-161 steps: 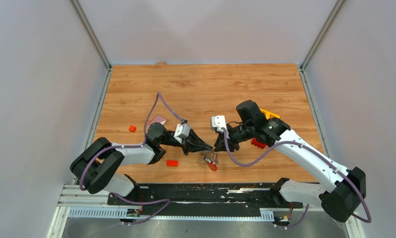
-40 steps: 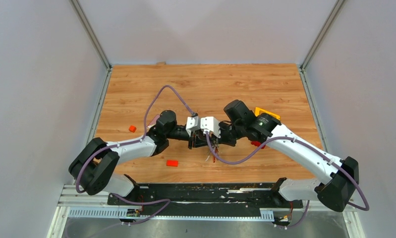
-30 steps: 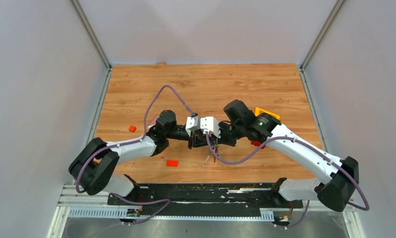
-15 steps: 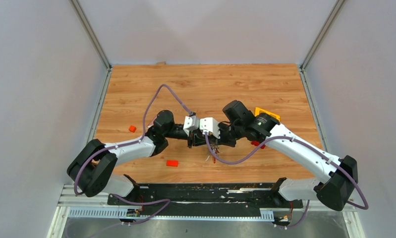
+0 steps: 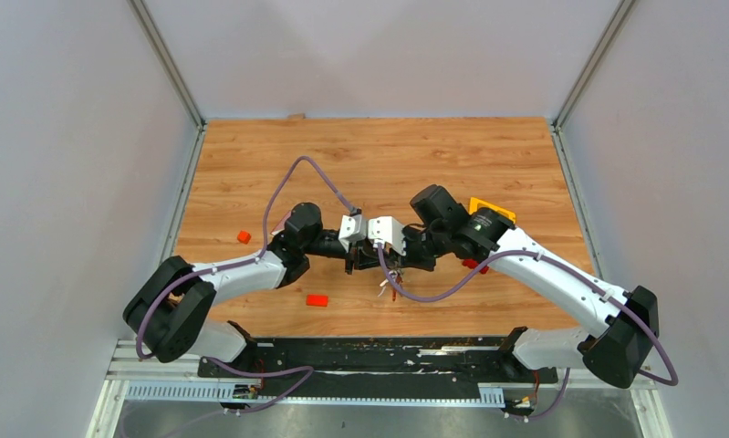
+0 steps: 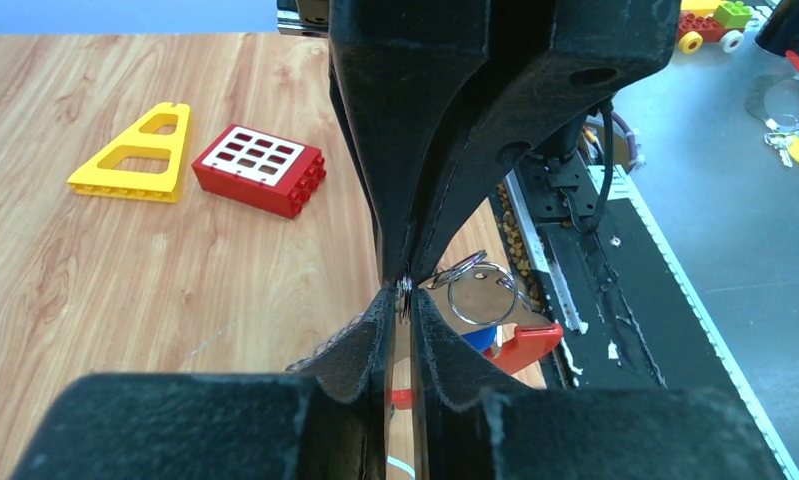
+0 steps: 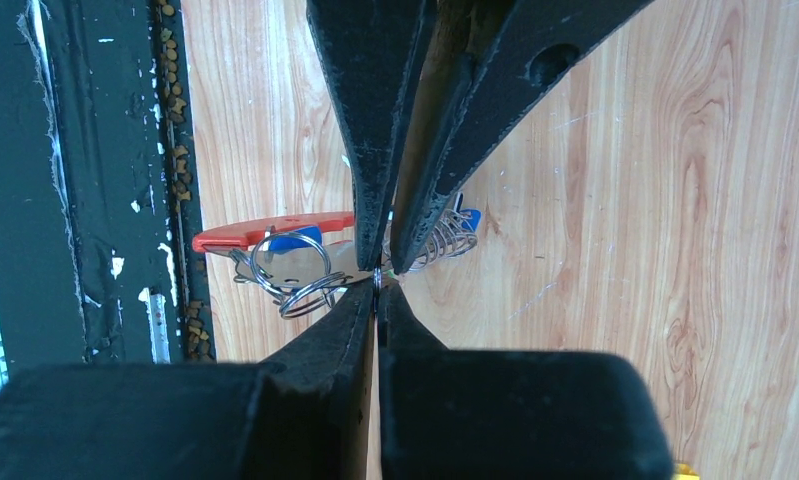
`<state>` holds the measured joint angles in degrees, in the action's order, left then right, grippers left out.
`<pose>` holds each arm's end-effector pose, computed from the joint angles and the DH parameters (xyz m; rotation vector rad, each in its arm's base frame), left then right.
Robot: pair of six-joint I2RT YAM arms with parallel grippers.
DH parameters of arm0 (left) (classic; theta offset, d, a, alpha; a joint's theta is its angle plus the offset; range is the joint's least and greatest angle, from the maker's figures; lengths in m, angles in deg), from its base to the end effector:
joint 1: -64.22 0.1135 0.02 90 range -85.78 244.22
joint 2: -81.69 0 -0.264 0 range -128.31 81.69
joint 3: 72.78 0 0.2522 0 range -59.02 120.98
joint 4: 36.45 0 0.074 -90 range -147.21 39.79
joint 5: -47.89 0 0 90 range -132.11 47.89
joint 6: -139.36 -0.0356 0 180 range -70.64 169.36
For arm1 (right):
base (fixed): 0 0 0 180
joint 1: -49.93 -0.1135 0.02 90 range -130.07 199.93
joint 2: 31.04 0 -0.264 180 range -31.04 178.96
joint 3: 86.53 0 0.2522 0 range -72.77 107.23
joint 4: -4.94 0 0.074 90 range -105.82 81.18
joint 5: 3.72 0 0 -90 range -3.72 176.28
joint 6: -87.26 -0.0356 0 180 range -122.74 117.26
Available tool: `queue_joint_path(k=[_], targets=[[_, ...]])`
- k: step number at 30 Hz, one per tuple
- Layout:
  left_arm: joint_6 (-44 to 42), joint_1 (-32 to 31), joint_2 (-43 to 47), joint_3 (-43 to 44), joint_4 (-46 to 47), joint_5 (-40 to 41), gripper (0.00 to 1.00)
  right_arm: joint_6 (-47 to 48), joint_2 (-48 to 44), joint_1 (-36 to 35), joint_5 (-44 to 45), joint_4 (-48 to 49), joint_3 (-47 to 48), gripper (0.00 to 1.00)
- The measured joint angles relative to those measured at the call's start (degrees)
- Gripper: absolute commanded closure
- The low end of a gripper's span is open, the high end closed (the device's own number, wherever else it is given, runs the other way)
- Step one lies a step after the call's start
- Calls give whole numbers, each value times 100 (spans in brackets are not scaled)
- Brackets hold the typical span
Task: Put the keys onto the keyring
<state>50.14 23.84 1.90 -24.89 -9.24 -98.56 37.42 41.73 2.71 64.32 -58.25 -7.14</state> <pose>0.1946 -0.2044 0.2324 1.2960 1.2466 -1.3320 0.1609 0.1935 0.3054 -1.8564 1.7297 0.5374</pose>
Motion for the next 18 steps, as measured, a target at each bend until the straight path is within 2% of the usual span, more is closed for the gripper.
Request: queue_joint_path(k=[9,18], targets=[[-4,-2,-22,22,-15,-22,90,-2,0,11,2,-4,0,100],[-98,-2,-59,166,-302,-87,89,-61,0,44,0,-7,2,100]])
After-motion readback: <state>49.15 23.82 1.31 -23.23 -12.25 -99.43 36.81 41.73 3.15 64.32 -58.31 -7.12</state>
